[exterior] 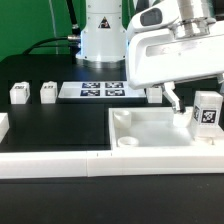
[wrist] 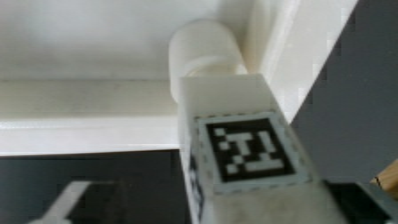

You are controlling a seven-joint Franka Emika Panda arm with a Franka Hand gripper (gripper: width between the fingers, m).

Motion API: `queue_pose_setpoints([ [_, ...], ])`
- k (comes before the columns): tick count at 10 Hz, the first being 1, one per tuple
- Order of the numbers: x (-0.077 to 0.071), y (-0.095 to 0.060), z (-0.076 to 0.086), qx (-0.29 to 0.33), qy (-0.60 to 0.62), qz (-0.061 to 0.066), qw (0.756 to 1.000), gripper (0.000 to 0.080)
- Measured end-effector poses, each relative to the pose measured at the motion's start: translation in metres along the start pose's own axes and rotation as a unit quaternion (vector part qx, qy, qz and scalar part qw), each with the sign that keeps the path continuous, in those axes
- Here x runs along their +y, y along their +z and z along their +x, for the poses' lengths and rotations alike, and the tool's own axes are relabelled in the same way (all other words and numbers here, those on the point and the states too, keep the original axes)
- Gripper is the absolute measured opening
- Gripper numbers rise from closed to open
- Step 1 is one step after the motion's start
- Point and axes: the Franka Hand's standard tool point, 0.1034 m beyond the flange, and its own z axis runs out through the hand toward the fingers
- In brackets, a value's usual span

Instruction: Assemble square table

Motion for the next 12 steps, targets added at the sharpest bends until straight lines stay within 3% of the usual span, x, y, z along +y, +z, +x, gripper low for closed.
queue_pose_setpoints([
  [3,0.0,0.0,0.0,0.0,0.0,0.0,1.0,0.0646],
  [8,-0.003,0.0,0.0,-0.012,0.01,0.001,1.0,0.0648],
  [10,-0.013,-0.009,0.019,-0.033,0.019,0.006,0.999,0.0648],
  [12,-0.013,-0.004,0.018,-0.053,0.019,0.009,0.998,0.0648],
])
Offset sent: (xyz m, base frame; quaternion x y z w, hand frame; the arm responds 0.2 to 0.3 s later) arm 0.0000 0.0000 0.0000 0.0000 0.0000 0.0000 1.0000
